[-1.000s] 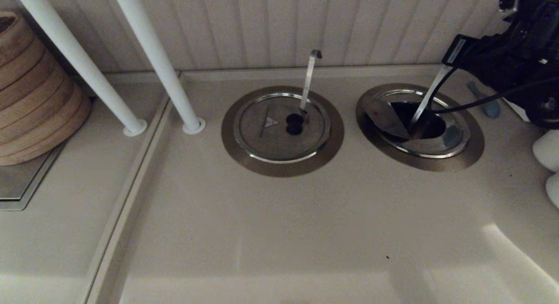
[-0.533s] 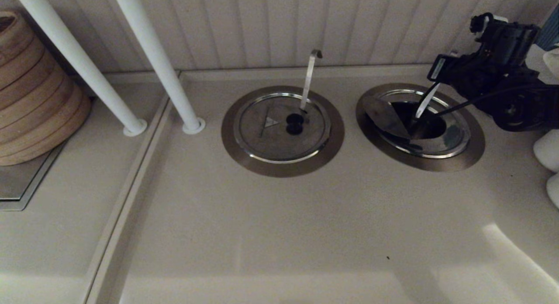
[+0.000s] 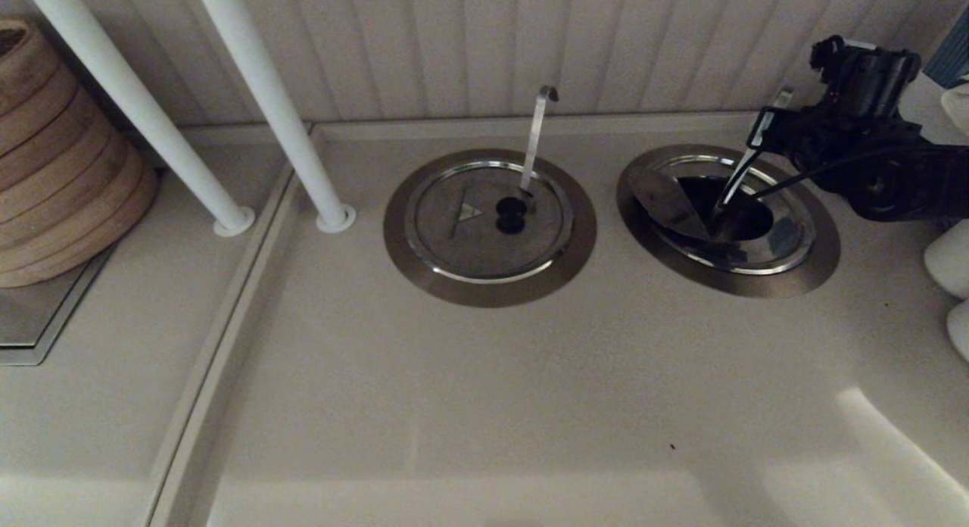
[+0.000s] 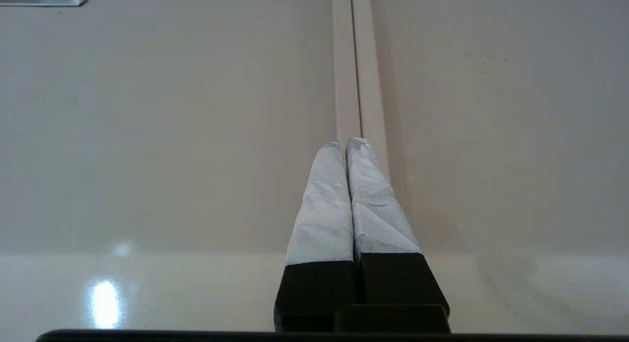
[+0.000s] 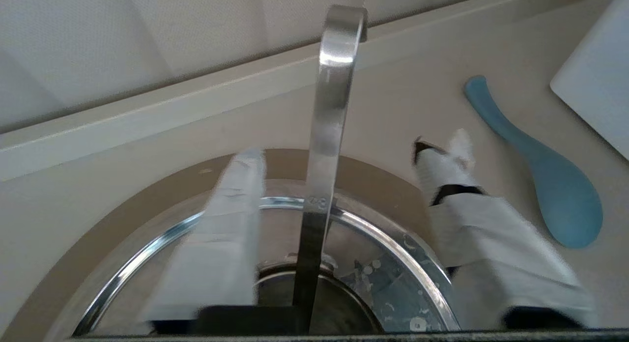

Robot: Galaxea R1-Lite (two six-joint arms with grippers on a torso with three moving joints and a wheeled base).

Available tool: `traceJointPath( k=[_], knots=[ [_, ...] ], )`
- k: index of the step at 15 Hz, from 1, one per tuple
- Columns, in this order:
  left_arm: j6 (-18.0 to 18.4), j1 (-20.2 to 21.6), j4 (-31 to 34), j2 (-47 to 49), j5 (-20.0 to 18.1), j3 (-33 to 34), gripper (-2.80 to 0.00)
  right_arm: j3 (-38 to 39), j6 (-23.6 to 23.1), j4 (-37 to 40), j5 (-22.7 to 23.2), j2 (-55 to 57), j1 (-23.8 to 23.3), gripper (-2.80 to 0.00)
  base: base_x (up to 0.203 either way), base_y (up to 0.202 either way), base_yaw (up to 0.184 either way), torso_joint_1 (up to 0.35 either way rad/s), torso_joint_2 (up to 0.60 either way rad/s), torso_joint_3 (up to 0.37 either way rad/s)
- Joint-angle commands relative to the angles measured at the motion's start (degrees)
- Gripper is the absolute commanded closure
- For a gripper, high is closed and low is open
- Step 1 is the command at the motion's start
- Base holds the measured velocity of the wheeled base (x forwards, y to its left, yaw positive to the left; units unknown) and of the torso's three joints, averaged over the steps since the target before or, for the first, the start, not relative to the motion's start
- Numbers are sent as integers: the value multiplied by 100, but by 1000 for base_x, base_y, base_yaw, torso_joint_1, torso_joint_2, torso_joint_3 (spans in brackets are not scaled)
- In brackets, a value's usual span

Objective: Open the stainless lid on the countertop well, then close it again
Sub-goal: Stir with a spoon

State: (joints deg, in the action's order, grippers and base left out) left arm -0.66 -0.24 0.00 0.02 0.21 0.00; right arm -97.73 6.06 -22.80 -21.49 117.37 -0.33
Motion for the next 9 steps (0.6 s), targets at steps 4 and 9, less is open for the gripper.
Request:
traceJointPath(
  k=[4, 9],
  knots=[
    [-4, -2, 0, 6, 5, 0, 0, -89, 27, -18, -83, 142, 7, -280, 0, 0, 0, 0, 0, 0],
    [-4, -2, 0, 6, 6, 0, 0, -612, 344, -67, -6, 830, -91, -280, 0, 0, 0, 0, 0, 0]
  ],
)
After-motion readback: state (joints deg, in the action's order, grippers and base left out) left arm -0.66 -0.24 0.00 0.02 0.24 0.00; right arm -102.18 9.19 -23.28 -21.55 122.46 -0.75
